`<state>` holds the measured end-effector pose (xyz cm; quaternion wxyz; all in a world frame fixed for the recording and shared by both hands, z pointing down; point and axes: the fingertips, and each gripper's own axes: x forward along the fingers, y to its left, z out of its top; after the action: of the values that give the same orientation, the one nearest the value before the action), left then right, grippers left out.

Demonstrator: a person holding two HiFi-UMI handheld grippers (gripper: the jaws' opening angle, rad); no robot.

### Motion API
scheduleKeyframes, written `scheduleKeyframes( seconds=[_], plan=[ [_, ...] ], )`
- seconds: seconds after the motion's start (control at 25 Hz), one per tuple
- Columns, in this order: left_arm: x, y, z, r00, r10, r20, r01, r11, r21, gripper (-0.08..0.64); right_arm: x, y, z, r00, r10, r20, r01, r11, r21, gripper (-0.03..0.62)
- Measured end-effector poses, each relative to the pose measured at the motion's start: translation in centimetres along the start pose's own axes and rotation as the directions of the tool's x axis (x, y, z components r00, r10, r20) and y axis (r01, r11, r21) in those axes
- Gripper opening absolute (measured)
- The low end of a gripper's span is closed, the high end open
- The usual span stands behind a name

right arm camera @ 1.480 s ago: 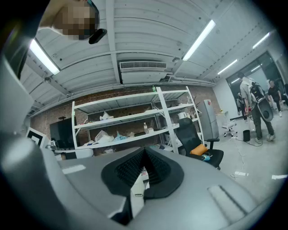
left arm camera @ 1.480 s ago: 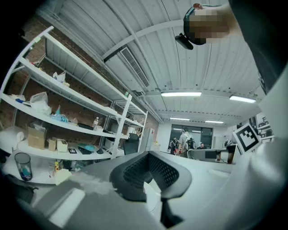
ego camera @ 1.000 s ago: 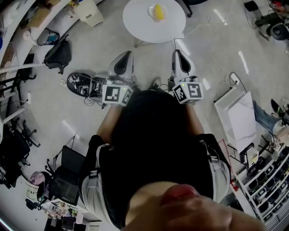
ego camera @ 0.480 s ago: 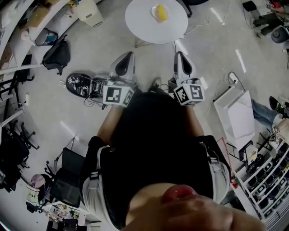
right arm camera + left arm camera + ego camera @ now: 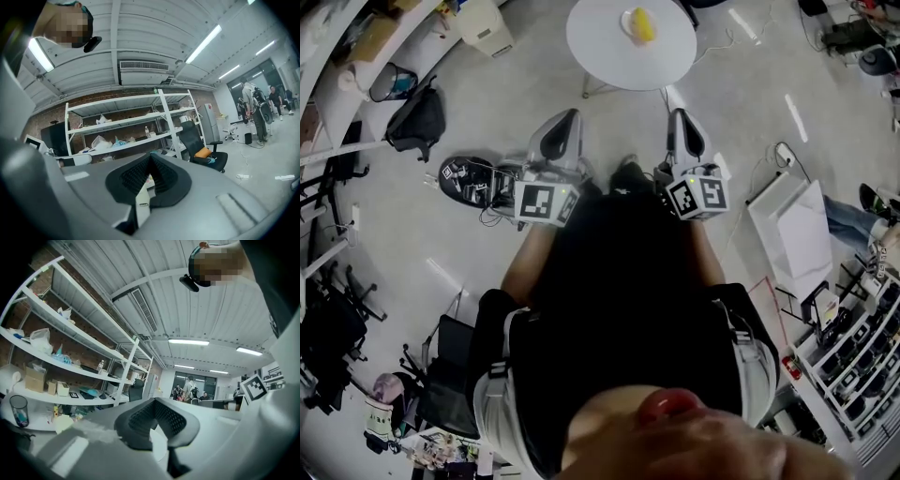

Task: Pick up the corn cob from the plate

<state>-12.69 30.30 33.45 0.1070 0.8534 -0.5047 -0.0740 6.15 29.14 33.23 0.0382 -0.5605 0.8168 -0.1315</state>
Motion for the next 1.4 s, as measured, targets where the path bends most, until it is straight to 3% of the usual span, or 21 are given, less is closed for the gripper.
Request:
scheduleKeyframes(
  seconds=[0.52, 1.4],
  plan=[
    [3.0, 1.4, -0.2, 1.000, -0.016, 0.003, 0.016, 1.000, -0.012, 0.003, 3.7, -1.0, 0.5, 1.000, -0.001, 0.017, 0.001, 1.000, -0.002, 0.006],
    [18.6, 3.4, -0.4, 0.998, -0.012, -0.065, 0.012, 1.000, -0.002, 0.003, 15.4, -10.9, 3.2, 1.000, -0.006, -0.019, 0.006, 1.000, 0.031, 0.006]
  ],
)
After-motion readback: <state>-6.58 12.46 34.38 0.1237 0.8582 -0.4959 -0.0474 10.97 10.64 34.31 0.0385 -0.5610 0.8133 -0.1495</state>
